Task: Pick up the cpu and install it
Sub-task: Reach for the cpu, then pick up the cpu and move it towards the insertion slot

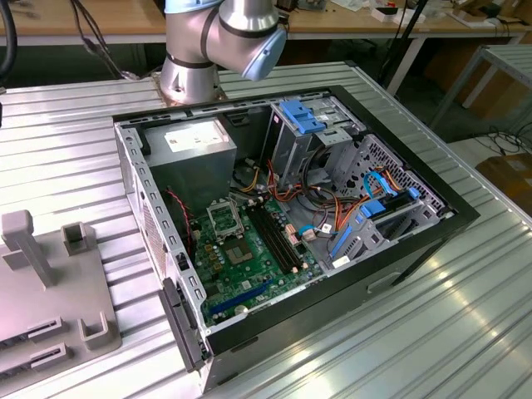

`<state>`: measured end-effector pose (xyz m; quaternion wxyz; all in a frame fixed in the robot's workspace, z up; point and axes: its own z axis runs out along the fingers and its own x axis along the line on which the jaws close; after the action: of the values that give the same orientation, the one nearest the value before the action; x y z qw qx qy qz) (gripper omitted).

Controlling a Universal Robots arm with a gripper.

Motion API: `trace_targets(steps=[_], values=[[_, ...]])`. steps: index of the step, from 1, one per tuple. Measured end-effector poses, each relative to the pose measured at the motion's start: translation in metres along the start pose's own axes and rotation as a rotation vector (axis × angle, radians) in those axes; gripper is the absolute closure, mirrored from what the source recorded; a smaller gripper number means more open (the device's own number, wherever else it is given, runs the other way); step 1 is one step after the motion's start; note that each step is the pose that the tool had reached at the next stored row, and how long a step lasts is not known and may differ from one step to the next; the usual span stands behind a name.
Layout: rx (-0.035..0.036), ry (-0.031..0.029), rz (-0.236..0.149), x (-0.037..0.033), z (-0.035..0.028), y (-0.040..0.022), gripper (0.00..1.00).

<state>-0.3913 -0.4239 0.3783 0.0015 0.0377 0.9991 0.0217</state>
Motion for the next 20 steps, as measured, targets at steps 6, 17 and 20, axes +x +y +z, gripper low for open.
trace_targets(steps=[6, 17, 20], values=[[0.0001, 0.0004, 0.0, 0.0149, 0.0002, -0.0013, 0.89], [0.0, 0.001, 0.0, 0.0523, 0.0009, -0.0059, 0.89], [0.0, 0.0012, -0.006, 0.0523, 0.0009, -0.0059, 0.89]])
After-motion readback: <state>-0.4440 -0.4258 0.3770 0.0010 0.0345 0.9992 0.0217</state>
